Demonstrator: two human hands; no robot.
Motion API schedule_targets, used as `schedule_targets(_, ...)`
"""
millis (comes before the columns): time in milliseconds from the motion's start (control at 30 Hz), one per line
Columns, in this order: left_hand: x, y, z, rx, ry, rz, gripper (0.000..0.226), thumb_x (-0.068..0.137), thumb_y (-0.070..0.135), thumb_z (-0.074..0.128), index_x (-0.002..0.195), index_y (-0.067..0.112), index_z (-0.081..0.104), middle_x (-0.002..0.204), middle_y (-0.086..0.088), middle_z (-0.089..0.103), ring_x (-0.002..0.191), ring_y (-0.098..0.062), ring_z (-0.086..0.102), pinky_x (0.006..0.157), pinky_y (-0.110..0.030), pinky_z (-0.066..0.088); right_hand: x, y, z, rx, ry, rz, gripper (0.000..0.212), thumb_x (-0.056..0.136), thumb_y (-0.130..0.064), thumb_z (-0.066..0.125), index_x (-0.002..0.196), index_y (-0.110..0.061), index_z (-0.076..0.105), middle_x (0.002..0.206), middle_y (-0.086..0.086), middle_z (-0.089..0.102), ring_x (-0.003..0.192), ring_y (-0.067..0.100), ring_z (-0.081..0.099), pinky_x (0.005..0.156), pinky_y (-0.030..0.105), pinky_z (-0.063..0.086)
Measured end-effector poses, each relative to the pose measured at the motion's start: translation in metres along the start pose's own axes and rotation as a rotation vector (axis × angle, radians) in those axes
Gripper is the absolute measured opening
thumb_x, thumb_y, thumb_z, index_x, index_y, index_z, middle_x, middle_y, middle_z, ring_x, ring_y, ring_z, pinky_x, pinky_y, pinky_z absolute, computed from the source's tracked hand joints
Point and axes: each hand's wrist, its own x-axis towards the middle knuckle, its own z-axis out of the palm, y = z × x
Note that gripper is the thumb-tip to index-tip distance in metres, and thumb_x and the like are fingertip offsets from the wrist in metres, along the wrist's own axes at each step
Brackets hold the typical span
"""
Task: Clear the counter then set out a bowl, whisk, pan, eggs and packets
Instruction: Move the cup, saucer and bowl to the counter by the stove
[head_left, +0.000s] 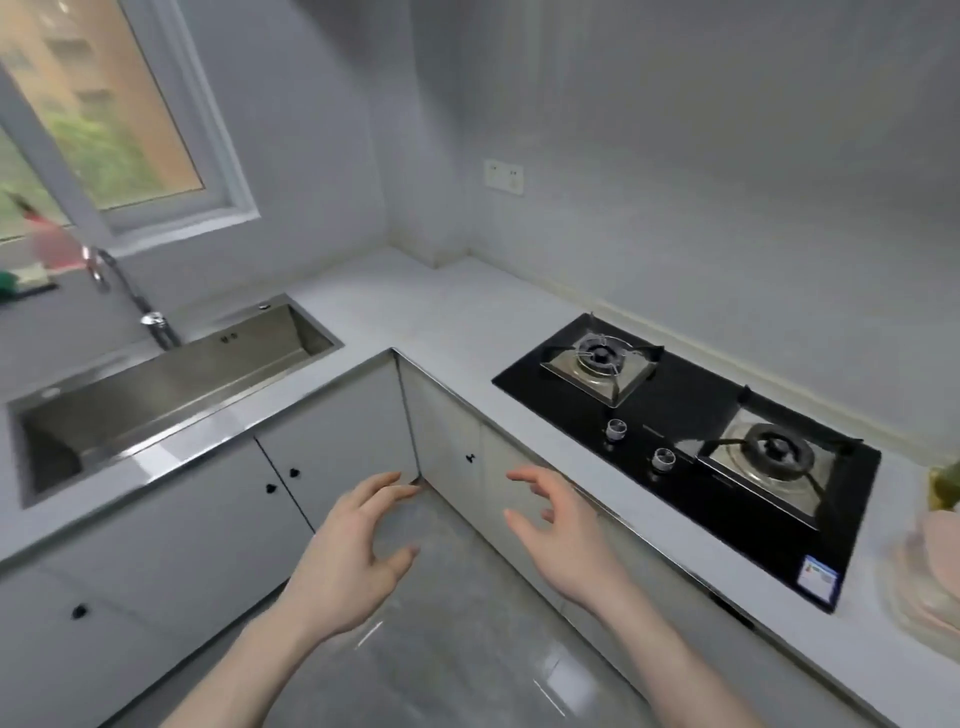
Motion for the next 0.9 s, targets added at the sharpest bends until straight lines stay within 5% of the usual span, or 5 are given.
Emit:
schedule_targets(200,-0.049,-0.074,-0.071,-0.032,0.183,-0.193,0.053,0.086,0.038,0.073,0.133,0.047,0.051,0.152,0.029,0.034,0.139,0.0,0.036,0.11,-0.022,0.031,0.04,-0.068,0.089,-0.026,-0.21,-0.166,0.039,0.092,-0.029,0.065,0.128,-0.042,0.055,0.137,-0.039,0.042,0.129,-0.02,0.037,0.117,0.027,0.036)
schedule_targets(567,-0.109,-0.189,-0.156,-0.016,0.437,-0.546,0.058,0.084,0.036,0.076,0.132,0.051,0.048,0.151,0.028,0.035,0.136,-0.005,0.041,0.112,-0.028,0.032,0.124,-0.166,0.257,-0.014,-0.583,-0.362,0.04,0.091,-0.032,0.066,0.127,-0.044,0.056,0.14,-0.038,0.043,0.129,-0.018,0.039,0.114,0.028,0.039)
schedule_targets(900,-0.078,-0.302,-0.247,0.054,0.584,-0.752,0.056,0.082,0.029,0.081,0.13,0.044,0.056,0.146,0.026,0.041,0.136,-0.004,0.044,0.107,-0.027,0.035,0.235,-0.244,0.398,0.092,-0.772,-0.407,0.042,0.088,-0.033,0.064,0.127,-0.045,0.055,0.137,-0.041,0.043,0.133,-0.014,0.038,0.116,0.03,0.036)
